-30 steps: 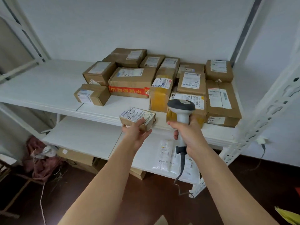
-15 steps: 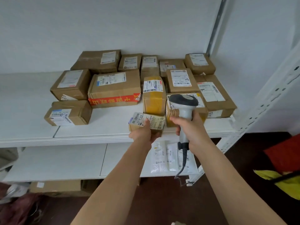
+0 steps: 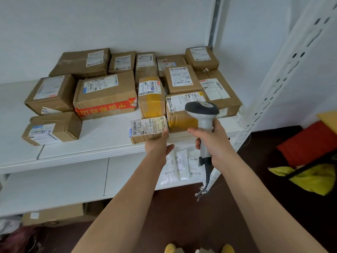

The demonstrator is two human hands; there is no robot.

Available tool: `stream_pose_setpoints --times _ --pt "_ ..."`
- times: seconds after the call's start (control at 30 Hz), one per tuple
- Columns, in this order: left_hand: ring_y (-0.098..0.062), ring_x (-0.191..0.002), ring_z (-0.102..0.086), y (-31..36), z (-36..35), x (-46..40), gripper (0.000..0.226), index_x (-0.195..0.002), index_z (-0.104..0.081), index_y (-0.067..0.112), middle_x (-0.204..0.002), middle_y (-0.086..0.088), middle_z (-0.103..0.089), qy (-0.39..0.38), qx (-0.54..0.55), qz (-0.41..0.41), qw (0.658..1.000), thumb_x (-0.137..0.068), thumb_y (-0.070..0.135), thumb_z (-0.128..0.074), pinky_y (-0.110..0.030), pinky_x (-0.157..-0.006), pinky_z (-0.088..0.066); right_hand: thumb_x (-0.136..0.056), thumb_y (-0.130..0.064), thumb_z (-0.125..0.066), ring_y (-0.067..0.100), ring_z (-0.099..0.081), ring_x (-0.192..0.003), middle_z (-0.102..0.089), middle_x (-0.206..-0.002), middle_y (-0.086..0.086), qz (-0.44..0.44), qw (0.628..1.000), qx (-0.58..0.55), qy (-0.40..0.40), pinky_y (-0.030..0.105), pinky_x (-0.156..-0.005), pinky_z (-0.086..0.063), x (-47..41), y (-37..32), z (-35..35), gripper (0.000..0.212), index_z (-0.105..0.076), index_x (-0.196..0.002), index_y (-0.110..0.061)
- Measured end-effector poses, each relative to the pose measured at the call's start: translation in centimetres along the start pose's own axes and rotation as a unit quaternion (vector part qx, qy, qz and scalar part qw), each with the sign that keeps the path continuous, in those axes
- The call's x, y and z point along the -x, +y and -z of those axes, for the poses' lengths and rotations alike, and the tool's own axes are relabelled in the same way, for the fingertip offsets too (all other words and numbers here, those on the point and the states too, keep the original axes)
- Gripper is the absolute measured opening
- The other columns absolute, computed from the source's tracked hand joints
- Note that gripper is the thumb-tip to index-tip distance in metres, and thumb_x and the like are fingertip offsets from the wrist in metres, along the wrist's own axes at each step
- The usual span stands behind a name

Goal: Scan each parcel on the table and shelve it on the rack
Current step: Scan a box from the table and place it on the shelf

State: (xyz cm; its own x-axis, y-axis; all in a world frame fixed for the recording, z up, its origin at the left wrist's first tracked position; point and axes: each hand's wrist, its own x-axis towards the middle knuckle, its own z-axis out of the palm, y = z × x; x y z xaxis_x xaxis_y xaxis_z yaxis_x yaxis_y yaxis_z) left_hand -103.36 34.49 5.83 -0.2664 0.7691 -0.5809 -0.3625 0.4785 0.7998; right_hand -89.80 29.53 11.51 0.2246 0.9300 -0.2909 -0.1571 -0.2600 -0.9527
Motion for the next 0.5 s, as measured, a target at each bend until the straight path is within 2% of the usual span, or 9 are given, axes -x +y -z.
stream_pose_setpoints --times 0.07,0.1,0.23,0.3,0.37,0.43,0.5 --pt "-0.012 -0.074 -0.06 -0.8 -0.9 0.8 0.024 -0.101 -0.06 0.019 -0.098 0.002 -0.059 -0.016 -0.04 0.017 0.999 -0.085 0.028 -0.076 -0.03 -0.079 -0.06 -0.085 -0.008 -0.072 0.008 -0.052 -0.051 -0.058 -0.086 0.007 0.0 1.0 0.0 -0.001 0.021 -0.051 -0.049 0.4 -0.2 1.5 0.039 -0.053 -0.118 -0.017" --pt "-0.012 -0.072 -0.06 -1.4 -1.5 1.2 0.024 -0.093 -0.059 0.016 -0.093 0.001 -0.058 -0.04 -0.064 0.032 0.997 -0.084 0.028 -0.078 -0.026 -0.078 -0.059 -0.086 -0.009 -0.072 0.008 -0.052 -0.052 -0.059 -0.085 0.006 0.0 1.0 0.007 -0.001 0.021 -0.051 -0.05 0.7 -0.3 2.4 0.038 -0.054 -0.117 -0.017" --pt "-0.013 -0.073 -0.056 -4.3 -5.6 3.4 0.018 -0.088 -0.057 0.007 -0.087 -0.005 -0.054 -0.195 -0.142 0.122 0.963 -0.084 0.006 -0.075 -0.017 -0.061 -0.054 -0.085 -0.01 -0.072 0.01 -0.053 -0.052 -0.061 -0.081 0.009 0.005 0.999 0.048 -0.008 0.023 -0.054 -0.05 1.6 -1.0 7.9 0.036 -0.057 -0.117 -0.017" --pt "-0.014 -0.074 -0.057 -5.9 -9.0 4.7 0.02 -0.083 -0.054 0.008 -0.084 -0.007 -0.054 -0.246 -0.189 0.125 0.943 -0.085 -0.002 -0.071 -0.018 -0.056 -0.054 -0.085 -0.009 -0.072 0.01 -0.053 -0.049 -0.06 -0.071 0.007 0.008 0.998 0.067 -0.011 0.022 -0.052 -0.048 2.1 -1.8 11.9 0.034 -0.059 -0.115 -0.015" --pt "-0.015 -0.078 -0.06 -7.5 -13.4 6.5 0.017 -0.09 -0.056 0.006 -0.087 -0.009 -0.057 -0.28 -0.21 0.123 0.929 -0.087 -0.005 -0.068 -0.02 -0.056 -0.055 -0.085 -0.007 -0.071 0.012 -0.052 -0.048 -0.06 -0.065 0.005 0.017 0.997 0.071 -0.002 0.023 -0.05 -0.048 2.7 -2.6 16.5 0.031 -0.06 -0.114 -0.011" --pt "-0.016 -0.079 -0.06 -9.2 -18.3 9.0 0.014 -0.098 -0.057 0.005 -0.088 -0.01 -0.059 -0.298 -0.205 0.132 0.923 -0.09 -0.006 -0.062 -0.02 -0.055 -0.056 -0.085 -0.005 -0.071 0.012 -0.052 -0.048 -0.064 -0.072 0.01 0.029 0.998 0.058 0.025 0.025 -0.05 -0.048 3.4 -3.3 21.7 0.032 -0.059 -0.113 -0.011" --pt "-0.016 -0.074 -0.06 -11.1 -23.1 12.1 0.011 -0.094 -0.059 0.004 -0.083 -0.01 -0.06 -0.314 -0.198 0.145 0.917 -0.094 -0.006 -0.055 -0.021 -0.058 -0.056 -0.085 -0.003 -0.071 0.012 -0.051 -0.048 -0.064 -0.081 0.015 0.039 0.996 0.038 0.067 0.025 -0.048 -0.047 4.4 -3.8 26.9 0.032 -0.058 -0.114 -0.01"
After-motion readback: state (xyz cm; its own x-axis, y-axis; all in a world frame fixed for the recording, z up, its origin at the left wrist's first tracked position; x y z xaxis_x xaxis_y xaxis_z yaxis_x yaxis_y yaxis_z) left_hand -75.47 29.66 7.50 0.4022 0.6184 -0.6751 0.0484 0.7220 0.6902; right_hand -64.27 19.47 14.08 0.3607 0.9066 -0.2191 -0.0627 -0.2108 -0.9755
